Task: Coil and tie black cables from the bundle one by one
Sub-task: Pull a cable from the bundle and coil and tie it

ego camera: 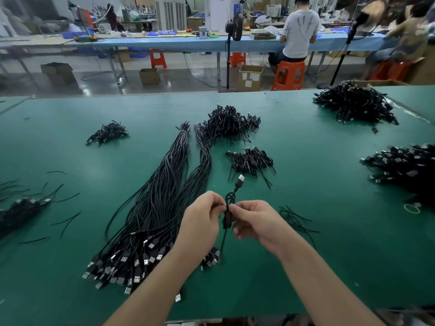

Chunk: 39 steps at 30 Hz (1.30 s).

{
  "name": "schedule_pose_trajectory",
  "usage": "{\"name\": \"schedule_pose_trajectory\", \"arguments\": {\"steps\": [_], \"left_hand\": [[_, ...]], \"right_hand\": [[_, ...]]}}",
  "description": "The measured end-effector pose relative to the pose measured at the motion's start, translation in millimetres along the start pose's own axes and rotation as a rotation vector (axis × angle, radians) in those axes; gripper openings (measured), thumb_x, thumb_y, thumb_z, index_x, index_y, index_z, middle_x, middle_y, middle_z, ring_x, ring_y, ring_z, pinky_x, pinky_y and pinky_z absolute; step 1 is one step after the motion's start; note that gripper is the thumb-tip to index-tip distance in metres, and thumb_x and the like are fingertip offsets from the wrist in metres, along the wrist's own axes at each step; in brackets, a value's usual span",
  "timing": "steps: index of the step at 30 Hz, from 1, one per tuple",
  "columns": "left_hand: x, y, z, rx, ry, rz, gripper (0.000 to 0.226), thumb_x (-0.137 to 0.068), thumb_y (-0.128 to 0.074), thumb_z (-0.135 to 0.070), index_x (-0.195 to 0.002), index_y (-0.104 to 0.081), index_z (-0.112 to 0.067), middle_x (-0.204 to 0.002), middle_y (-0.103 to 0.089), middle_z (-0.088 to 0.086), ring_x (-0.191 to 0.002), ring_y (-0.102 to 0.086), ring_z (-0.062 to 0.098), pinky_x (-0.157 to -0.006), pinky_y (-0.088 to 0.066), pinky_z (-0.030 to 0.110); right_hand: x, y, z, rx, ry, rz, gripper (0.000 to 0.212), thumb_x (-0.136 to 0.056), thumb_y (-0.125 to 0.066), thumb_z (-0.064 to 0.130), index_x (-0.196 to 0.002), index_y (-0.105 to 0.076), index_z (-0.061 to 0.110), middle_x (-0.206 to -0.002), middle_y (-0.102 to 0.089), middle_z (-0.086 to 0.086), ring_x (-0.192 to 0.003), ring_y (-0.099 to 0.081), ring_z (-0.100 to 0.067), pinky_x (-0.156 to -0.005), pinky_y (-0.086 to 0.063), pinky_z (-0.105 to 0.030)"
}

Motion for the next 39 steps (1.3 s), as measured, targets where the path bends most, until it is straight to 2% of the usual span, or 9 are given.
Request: {"name": "schedule_pose_trajectory", "arguments": {"steps": [7,11,15,18,24,27,31,34,39], "left_hand": [[6.4,1.7,-14.4,-0.192,-0.304,-0.079,0.010,-0.091,-0.062,0.007,-0.087,-0.065,-0.003,-0.086,-0.064,0.002,-0.081,-0.058,0.021,-0.075,-0.046,0.029],[1.0,3.9,5.4,0.003,0.012,-0.099,0.017,-0.095,-0.063,-0.003,-0.087,-0.063,-0.017,-0.079,-0.063,-0.012,-0.076,-0.059,0.004,-0.070,-0.045,0.014],[-1.4,-3.7,33.1,0.281,0.336,-0.071,0.021,-0.095,-0.063,-0.005,-0.081,-0.065,-0.019,-0.067,-0.066,-0.005,-0.060,-0.057,0.000,-0.062,-0.049,0.017],[0.5,-12.4,36.5,0.376,0.419,-0.033,0.020,-0.096,-0.062,-0.002,-0.081,-0.067,-0.015,-0.062,-0.065,-0.007,-0.058,-0.058,0.002,-0.060,-0.050,0.019],[0.8,-8.6,17.8,0.090,0.170,-0.015,0.021,-0.096,-0.061,-0.004,-0.084,-0.063,-0.021,-0.076,-0.065,-0.012,-0.071,-0.059,-0.002,-0.062,-0.043,0.010],[4.0,-8.0,-0.1,-0.144,-0.096,-0.037,0.016,-0.093,-0.062,0.005,-0.093,-0.067,-0.010,-0.091,-0.067,-0.003,-0.088,-0.058,0.013,-0.078,-0.049,0.027],[8.8,-7.9,-14.7,-0.280,-0.407,-0.074,0.027,-0.075,-0.073,0.021,-0.084,-0.066,-0.004,-0.080,-0.063,0.003,-0.082,-0.044,0.010,-0.075,-0.041,0.026],[8.5,-7.6,-13.9,-0.249,-0.424,-0.095,0.023,-0.078,-0.072,0.018,-0.084,-0.065,-0.003,-0.080,-0.063,0.004,-0.082,-0.047,0.012,-0.074,-0.042,0.026],[2.7,-7.4,-2.2,-0.056,-0.174,-0.029,0.009,-0.094,-0.063,0.002,-0.092,-0.068,-0.005,-0.089,-0.066,-0.002,-0.084,-0.061,0.015,-0.076,-0.050,0.028]], "right_hand": [[4.2,-1.8,-6.3,-0.138,-0.198,0.064,0.025,-0.098,-0.061,0.023,-0.094,-0.071,0.001,-0.068,-0.061,-0.005,-0.044,-0.050,-0.008,-0.040,-0.045,-0.018],[1.2,4.6,6.0,0.017,0.026,-0.072,0.011,-0.098,-0.058,0.006,-0.103,-0.067,0.005,-0.088,-0.071,-0.014,-0.057,-0.066,-0.018,-0.055,-0.056,-0.026],[10.1,2.8,23.3,0.527,0.379,-0.138,0.038,-0.087,-0.074,0.008,-0.116,-0.061,0.029,-0.115,-0.062,0.012,-0.080,-0.066,-0.012,-0.068,-0.056,-0.023],[11.1,1.3,28.0,0.671,0.540,-0.229,0.022,-0.084,-0.079,0.017,-0.105,-0.073,0.022,-0.110,-0.066,0.017,-0.083,-0.062,-0.006,-0.072,-0.047,-0.011],[5.4,6.8,18.7,0.488,0.351,-0.192,0.013,-0.096,-0.065,0.017,-0.087,-0.073,0.020,-0.055,-0.062,0.003,-0.047,-0.050,-0.008,-0.049,-0.038,-0.017],[2.4,8.4,9.4,0.322,0.184,-0.140,0.015,-0.099,-0.062,0.017,-0.091,-0.074,0.013,-0.057,-0.057,0.000,-0.050,-0.049,-0.013,-0.050,-0.043,-0.023],[-1.9,6.2,-6.9,-0.043,-0.105,-0.027,0.013,-0.098,-0.060,0.013,-0.099,-0.069,0.004,-0.070,-0.058,-0.002,-0.046,-0.042,-0.007,-0.045,-0.038,-0.019],[-3.4,4.4,-8.9,-0.133,-0.126,0.016,0.015,-0.098,-0.060,0.012,-0.108,-0.065,0.002,-0.077,-0.055,-0.006,-0.044,-0.039,-0.005,-0.041,-0.035,-0.018],[-5.3,13.1,-3.6,-0.017,-0.043,-0.044,0.026,-0.096,-0.064,0.016,-0.121,-0.056,0.011,-0.070,-0.057,-0.003,-0.047,-0.045,-0.010,-0.044,-0.041,-0.022]]}}
Point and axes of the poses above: each hand's wrist, its own x-axis away from the middle knuckle, its own y-axis out of the back of the hand, z = x × y, the point moved 7 cm from there along -x, towards the middle knuckle
